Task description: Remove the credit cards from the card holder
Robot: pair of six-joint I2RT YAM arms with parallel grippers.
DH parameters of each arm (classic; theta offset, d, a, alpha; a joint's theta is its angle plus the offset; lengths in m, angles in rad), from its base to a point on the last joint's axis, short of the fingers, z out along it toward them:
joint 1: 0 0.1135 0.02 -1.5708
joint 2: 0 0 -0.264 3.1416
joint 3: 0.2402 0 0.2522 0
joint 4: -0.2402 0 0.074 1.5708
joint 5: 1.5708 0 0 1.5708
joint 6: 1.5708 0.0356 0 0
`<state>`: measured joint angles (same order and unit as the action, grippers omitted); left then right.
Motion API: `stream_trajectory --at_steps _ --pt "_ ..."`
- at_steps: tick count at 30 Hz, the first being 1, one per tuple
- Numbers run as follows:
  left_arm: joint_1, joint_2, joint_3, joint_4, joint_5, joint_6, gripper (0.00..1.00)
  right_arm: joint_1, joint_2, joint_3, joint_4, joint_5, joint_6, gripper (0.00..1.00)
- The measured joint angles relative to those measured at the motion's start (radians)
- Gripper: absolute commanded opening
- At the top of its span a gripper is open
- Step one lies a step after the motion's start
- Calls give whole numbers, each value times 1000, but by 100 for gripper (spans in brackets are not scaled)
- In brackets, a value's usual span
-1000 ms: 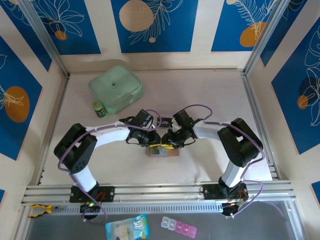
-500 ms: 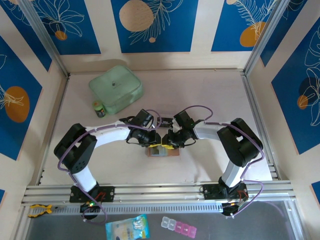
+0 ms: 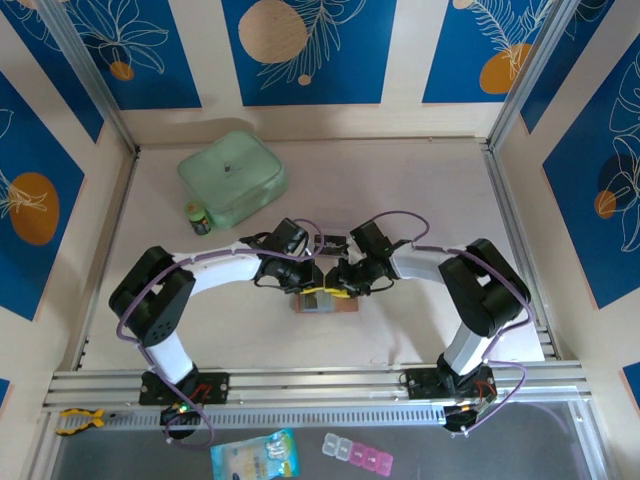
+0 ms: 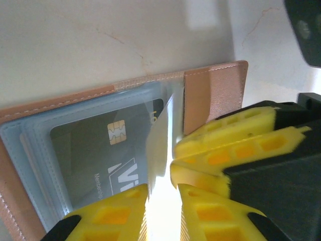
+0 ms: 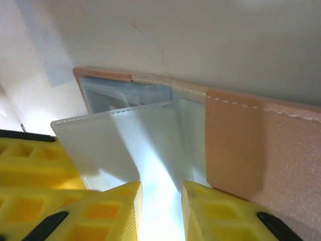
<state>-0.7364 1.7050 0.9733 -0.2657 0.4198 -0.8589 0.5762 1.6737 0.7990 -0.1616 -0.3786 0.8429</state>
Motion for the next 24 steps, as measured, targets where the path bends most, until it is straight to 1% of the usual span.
stream_trajectory --at_steps 3,8,13,20,24 --pt "-1 0 2 0 3 0 19 -8 -48 -1 -17 12 0 29" --pt "-9 0 24 -3 11 0 20 -32 -128 -5 -37 26 -1 30" --pt "-26 8 69 -3 19 0 25 -64 -190 -26 -69 41 -4 30" --pt "-55 79 132 -3 26 0 29 -110 -272 -57 -119 69 -15 33" --pt "-69 113 159 -3 29 0 33 -129 -314 -70 -148 81 -25 35"
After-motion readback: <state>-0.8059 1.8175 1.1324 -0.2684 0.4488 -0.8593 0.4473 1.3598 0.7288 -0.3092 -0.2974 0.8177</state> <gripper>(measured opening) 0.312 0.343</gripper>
